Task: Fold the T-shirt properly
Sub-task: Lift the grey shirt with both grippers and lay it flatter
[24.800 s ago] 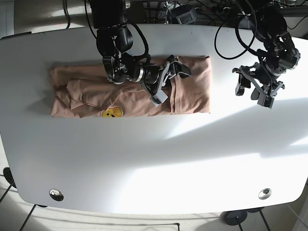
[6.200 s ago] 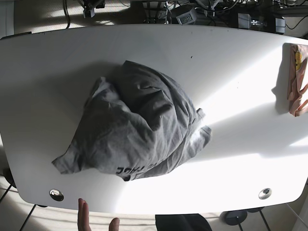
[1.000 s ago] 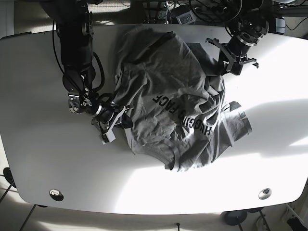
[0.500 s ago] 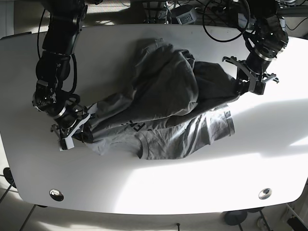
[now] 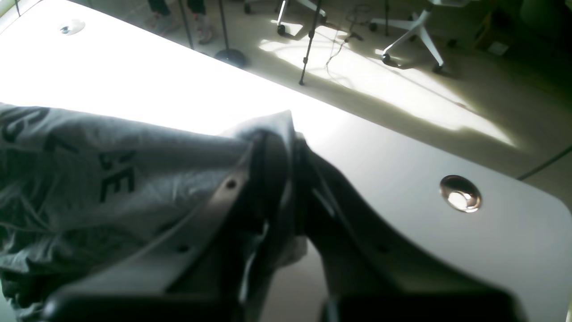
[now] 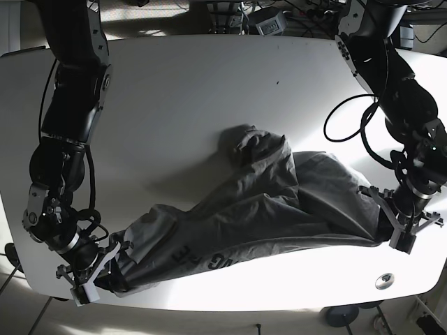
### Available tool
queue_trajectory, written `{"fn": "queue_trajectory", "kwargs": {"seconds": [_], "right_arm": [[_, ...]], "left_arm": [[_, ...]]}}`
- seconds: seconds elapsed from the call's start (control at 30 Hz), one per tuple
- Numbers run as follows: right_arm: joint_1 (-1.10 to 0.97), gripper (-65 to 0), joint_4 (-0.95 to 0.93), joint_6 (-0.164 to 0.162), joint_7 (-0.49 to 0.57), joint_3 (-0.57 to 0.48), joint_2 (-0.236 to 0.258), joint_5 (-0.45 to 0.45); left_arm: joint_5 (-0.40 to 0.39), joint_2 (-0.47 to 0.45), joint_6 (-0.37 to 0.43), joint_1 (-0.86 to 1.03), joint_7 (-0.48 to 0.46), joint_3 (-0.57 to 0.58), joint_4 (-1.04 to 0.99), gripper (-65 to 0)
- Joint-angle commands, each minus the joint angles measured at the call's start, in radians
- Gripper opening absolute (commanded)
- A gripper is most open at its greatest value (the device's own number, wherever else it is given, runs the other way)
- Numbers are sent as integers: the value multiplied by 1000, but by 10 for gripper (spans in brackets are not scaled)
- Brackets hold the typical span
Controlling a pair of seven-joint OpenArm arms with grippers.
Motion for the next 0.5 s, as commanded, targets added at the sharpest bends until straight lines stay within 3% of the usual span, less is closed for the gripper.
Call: {"fn": "queue_trajectory", "kwargs": {"seconds": [0.03,0.13,0.27,0.37,0.5], "right_arm": [[122,-631,-11,-4,39,-1,19,20],[270,-631,-48,-4,30,-4,42,20],[362,-631,-47,-4,-38,-4,63,23],[319,-631,-45,-4,-50,5,65,31],[74,-631,99,-3,-59,94,59,31]], "left_arm": [[-10,-51,6,-135,0,9,-23,-650],[-10,-86,6,-332,40,35,-104,-650],[-11,-126,6,-413,52,83,-104,-650],[-13,-124,6,-356,54,86,-86,-650],[-14,-115,6,-100,52,80,52,-650]]}}
